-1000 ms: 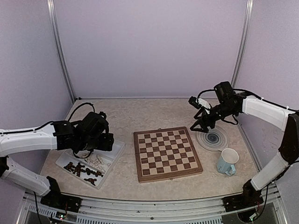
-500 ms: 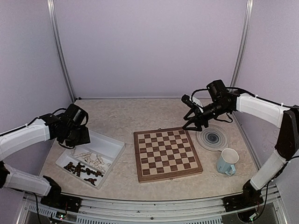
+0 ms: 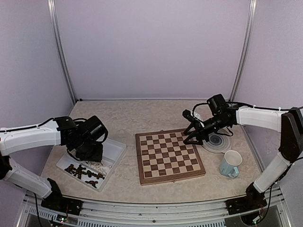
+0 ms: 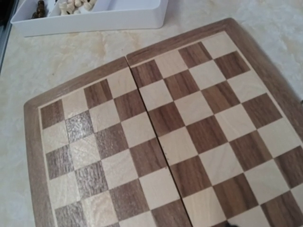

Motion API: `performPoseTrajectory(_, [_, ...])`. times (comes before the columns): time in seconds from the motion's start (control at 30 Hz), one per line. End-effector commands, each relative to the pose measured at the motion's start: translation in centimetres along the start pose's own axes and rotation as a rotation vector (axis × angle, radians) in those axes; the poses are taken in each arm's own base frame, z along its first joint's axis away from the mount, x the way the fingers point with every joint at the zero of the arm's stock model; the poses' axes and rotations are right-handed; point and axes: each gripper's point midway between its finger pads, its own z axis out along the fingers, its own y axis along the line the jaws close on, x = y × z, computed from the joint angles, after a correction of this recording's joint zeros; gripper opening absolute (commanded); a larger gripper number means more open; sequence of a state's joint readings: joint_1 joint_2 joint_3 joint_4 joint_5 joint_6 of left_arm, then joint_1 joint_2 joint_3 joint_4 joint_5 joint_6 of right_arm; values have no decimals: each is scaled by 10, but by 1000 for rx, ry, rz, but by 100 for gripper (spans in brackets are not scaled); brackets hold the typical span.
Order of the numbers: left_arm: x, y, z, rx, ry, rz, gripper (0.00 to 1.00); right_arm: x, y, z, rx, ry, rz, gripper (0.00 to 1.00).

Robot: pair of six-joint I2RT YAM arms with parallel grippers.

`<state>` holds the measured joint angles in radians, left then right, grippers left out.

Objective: Set up the chess pieces on the board
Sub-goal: Move the storage box to the center of the board.

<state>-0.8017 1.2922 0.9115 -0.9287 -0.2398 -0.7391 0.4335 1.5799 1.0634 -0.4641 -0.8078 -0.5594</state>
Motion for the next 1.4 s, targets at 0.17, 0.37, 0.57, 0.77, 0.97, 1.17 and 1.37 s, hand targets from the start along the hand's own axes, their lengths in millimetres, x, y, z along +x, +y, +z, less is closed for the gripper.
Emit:
performPoseTrajectory(0.17, [-3, -22, 12, 93, 29, 20, 43, 0, 3, 5, -24, -35, -39, 61])
performPoseTrajectory(0.37, [10, -20, 24, 52, 107, 53, 38, 8, 1, 6, -1, -14, -45, 61])
performPoseTrajectory(0.57, [26, -18, 35, 48, 174, 49, 37, 10, 1, 8, -5, -9, -41, 60])
performPoseTrajectory(0.77, [28, -12, 42, 34, 181, 42, 39, 12, 0, 9, -9, -6, -34, 60])
performPoseTrajectory(0.97, [30, -16, 45, 76, 183, 53, 47, 14, 0, 9, -7, 0, -31, 59])
performPoseTrajectory(1.17, [27, -34, 47, 100, 149, 112, 50, 15, -1, 11, -8, 5, -26, 59])
performPoseTrajectory(1.37, [-3, -42, 56, 83, 108, 122, 49, 18, -1, 11, -3, 12, -20, 58])
